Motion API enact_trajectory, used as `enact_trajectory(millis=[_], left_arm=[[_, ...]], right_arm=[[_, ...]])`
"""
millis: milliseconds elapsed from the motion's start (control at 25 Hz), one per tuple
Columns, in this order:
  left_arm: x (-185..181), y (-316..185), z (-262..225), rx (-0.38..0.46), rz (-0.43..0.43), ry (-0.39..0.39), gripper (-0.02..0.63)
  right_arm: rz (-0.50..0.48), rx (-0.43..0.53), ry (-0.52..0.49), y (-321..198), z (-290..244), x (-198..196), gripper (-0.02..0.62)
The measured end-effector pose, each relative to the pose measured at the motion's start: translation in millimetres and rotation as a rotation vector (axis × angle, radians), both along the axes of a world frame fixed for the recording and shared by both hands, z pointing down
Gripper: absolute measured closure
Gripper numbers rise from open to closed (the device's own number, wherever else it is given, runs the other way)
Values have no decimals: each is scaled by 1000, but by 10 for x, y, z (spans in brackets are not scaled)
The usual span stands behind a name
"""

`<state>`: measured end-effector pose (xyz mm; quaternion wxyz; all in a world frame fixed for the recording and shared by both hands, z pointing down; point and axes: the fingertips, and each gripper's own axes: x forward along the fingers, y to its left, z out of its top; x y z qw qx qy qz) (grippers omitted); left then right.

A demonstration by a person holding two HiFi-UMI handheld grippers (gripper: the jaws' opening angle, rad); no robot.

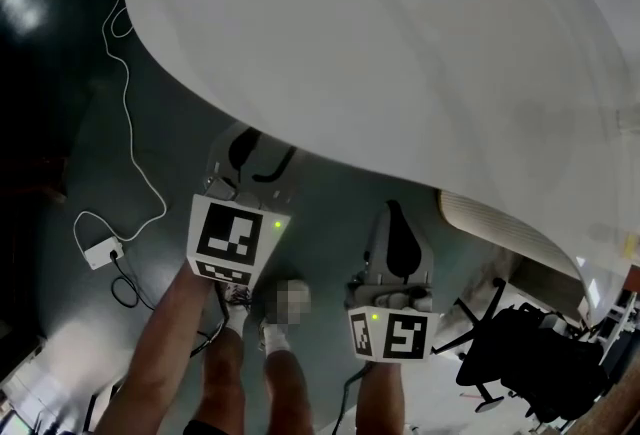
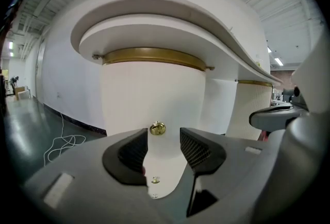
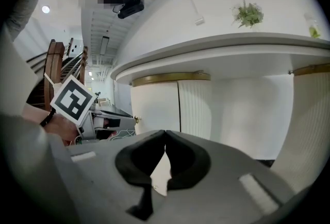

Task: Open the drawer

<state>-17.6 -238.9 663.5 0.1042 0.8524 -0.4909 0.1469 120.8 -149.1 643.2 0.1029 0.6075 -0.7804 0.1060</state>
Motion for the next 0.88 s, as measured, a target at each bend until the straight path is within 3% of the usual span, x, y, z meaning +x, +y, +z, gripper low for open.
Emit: enact_trajectory(millis=[440, 560, 880], left_arm=[[21, -265, 60, 15, 14, -36, 404], [37, -291, 60, 18, 9, -50, 491], [38, -281, 61, 25, -4, -52, 497]], right_arm=[[9, -4, -2, -100, 7, -44, 592], [12, -3, 1, -122, -1, -29, 592], [29, -7, 4, -118, 12, 26, 592]])
